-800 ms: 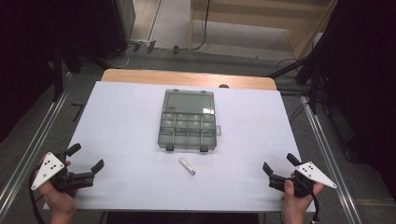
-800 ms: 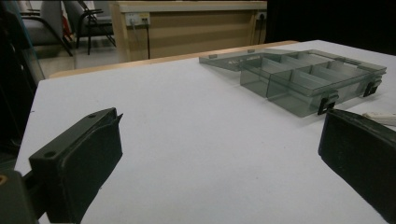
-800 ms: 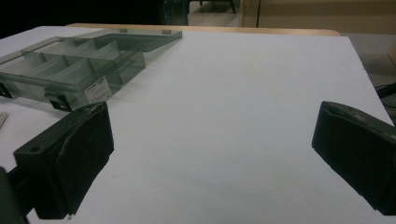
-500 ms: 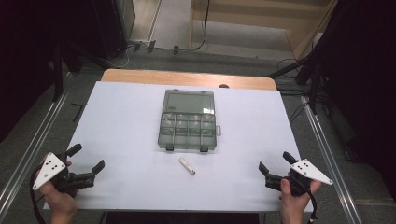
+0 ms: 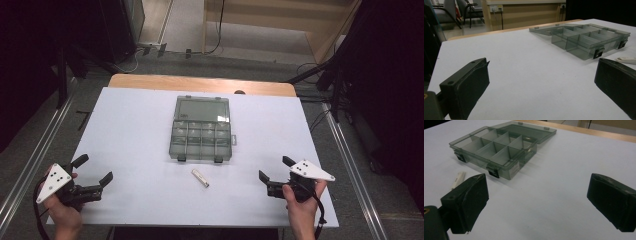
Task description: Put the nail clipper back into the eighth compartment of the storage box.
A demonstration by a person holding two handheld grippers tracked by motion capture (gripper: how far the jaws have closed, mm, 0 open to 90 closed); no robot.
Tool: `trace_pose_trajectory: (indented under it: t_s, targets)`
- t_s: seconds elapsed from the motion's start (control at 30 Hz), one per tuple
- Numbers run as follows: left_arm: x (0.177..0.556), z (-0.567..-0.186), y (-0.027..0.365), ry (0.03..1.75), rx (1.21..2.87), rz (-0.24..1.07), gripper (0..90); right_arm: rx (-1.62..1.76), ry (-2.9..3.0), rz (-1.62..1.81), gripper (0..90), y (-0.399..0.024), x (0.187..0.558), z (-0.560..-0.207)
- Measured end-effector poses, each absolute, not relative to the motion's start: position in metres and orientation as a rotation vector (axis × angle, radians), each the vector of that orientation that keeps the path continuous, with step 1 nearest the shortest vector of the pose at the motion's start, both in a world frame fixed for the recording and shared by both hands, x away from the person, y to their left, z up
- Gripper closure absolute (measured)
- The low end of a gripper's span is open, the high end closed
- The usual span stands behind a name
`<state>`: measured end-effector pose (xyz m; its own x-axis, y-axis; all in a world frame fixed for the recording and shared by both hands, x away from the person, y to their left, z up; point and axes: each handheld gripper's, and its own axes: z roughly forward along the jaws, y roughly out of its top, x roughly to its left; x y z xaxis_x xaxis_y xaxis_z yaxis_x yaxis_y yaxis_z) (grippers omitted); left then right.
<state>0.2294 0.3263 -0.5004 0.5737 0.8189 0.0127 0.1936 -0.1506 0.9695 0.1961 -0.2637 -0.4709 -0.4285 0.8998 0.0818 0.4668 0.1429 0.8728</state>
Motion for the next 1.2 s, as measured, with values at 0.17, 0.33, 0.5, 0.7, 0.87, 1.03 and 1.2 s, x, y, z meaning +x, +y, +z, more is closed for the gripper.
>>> trace_pose_trajectory:
  t_s: [0.17,0.33,0.5,0.7,0.87,1.03,1.2]
  targets:
    - [0.230,-0.501,0.326,0.857,1.664,0.680,0.0,1.269,2.021,1.198,5.7,-0.246,0.204,-0.463]
    - [0.230,-0.501,0.326,0.853,1.672,0.679,0.0,1.257,2.081,1.168,6.5,-0.228,0.213,-0.460]
    - [0.230,-0.501,0.326,0.851,1.675,0.681,0.0,1.229,2.143,1.139,8.6,-0.211,0.220,-0.460]
    - [0.230,-0.501,0.326,0.852,1.675,0.679,0.0,1.224,2.191,1.119,10.1,-0.199,0.225,-0.459]
    - [0.230,-0.501,0.326,0.853,1.676,0.675,0.0,1.217,2.225,1.091,13.6,-0.186,0.232,-0.459]
    - [0.230,-0.501,0.325,0.852,1.680,0.675,0.0,1.206,2.313,1.050,13.6,-0.168,0.239,-0.464]
    - [0.230,-0.501,0.325,0.851,1.682,0.675,0.0,1.196,2.341,1.042,17.6,-0.158,0.242,-0.465]
